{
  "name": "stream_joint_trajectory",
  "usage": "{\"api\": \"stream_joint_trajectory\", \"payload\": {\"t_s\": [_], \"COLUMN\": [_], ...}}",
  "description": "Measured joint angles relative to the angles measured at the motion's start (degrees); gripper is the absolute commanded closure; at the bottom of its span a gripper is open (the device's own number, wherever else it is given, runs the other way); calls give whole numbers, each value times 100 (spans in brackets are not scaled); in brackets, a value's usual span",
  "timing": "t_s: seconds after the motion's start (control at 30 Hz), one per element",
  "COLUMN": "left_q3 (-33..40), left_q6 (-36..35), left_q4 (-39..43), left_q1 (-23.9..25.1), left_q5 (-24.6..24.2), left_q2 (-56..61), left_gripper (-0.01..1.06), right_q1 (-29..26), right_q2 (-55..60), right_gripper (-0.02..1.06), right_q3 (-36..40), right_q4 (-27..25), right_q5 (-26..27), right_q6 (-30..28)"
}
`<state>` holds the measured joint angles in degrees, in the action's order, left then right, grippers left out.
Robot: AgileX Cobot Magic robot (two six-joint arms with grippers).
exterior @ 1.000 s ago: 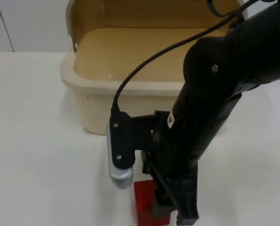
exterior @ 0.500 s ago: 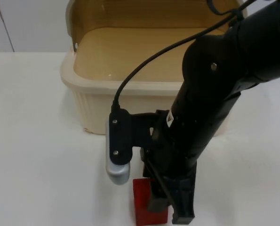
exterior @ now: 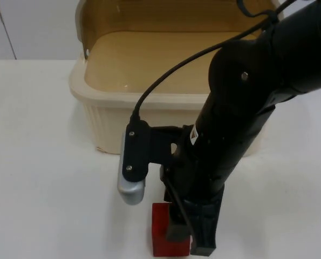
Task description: Open the box lid with the left hand, place the block into the box with the right hand, then close the box lid with the left hand.
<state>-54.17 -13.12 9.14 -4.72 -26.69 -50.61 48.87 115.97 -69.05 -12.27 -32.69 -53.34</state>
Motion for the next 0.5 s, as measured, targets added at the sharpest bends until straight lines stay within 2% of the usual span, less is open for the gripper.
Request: {"api": "stream_joint_trajectory", "payload": {"t_s": [0.07, 0.1, 0.13, 0.23, 0.27, 0.3, 0.33, 0.37, 0.5], "left_q3": [0, 0, 0, 0, 0, 0, 0, 0, 0], "left_q6": [0, 0, 0, 0, 0, 0, 7, 25, 28], "left_q4": [0, 4, 4, 4, 4, 4, 4, 4, 14], "left_q1": [0, 0, 0, 0, 0, 0, 0, 0, 0], "left_q5": [0, 0, 0, 0, 0, 0, 0, 0, 0], "left_q2": [0, 0, 0, 0, 0, 0, 0, 0, 0], "left_gripper": [0, 0, 0, 0, 0, 0, 0, 0, 0], "right_q1": [0, 0, 0, 0, 0, 0, 0, 0, 0], "right_q2": [0, 0, 0, 10, 10, 35, 37, 37, 37], "right_gripper": [88, 88, 79, 30, 18, 18, 5, -1, -1], "right_q3": [0, 0, 0, 0, 0, 0, 0, 0, 0], "right_q4": [0, 0, 0, 0, 0, 0, 0, 0, 0], "right_q5": [0, 12, 12, 10, 10, -18, -40, -52, -52], "right_q6": [47, 83, 113, 233, 233, 238, 238, 238, 238]}}
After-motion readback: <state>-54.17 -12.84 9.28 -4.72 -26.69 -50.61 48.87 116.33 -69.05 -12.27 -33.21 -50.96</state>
